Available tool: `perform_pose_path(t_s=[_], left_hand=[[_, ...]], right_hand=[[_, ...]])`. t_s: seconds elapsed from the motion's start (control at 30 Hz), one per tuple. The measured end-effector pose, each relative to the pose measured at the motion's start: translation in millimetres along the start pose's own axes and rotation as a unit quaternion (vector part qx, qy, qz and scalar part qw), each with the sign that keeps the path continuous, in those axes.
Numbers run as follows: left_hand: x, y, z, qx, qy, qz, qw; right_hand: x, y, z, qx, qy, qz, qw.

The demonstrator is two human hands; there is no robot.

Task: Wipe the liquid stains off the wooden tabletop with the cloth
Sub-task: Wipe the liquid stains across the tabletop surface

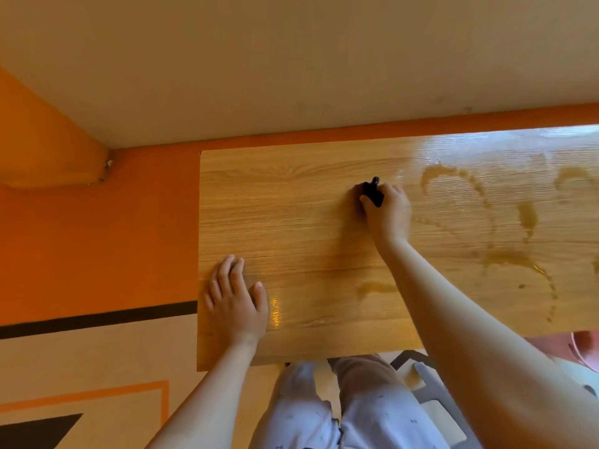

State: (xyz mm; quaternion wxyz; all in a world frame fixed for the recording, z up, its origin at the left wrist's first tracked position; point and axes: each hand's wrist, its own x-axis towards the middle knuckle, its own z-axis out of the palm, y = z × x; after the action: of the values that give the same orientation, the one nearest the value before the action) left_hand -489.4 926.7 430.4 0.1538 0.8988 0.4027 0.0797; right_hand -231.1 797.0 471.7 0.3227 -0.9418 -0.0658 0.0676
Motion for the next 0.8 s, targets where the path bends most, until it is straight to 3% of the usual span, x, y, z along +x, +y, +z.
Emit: perform_pose_path(t_s=[0.13,0.23,0.33,0.67,0.8], left_hand=[[0,-1,0,0.008,-0.007,0.000,1.000],[1,-2,0,0.012,-0.009,0.003,1.000],[1,-1,-1,0.004,-0.007,0.004,1.000],[1,-2,-2,-0.003,-0.007,0.004,1.000],[0,-3,-2,-0.003,-0.011,0.005,1.000]], right_hand=[[-56,-48,46,0.021,-0.085,-0.118,0.989],[-71,-56,55,0.011,-0.101,-0.161,0.982],[-55,-36,38,0.014,-0.097,-0.136,0.986],[-15,66,-55,-0.045,0.071,0.074,0.994],[-37,36,-26,-0.024,0.047,0.044,0.998]])
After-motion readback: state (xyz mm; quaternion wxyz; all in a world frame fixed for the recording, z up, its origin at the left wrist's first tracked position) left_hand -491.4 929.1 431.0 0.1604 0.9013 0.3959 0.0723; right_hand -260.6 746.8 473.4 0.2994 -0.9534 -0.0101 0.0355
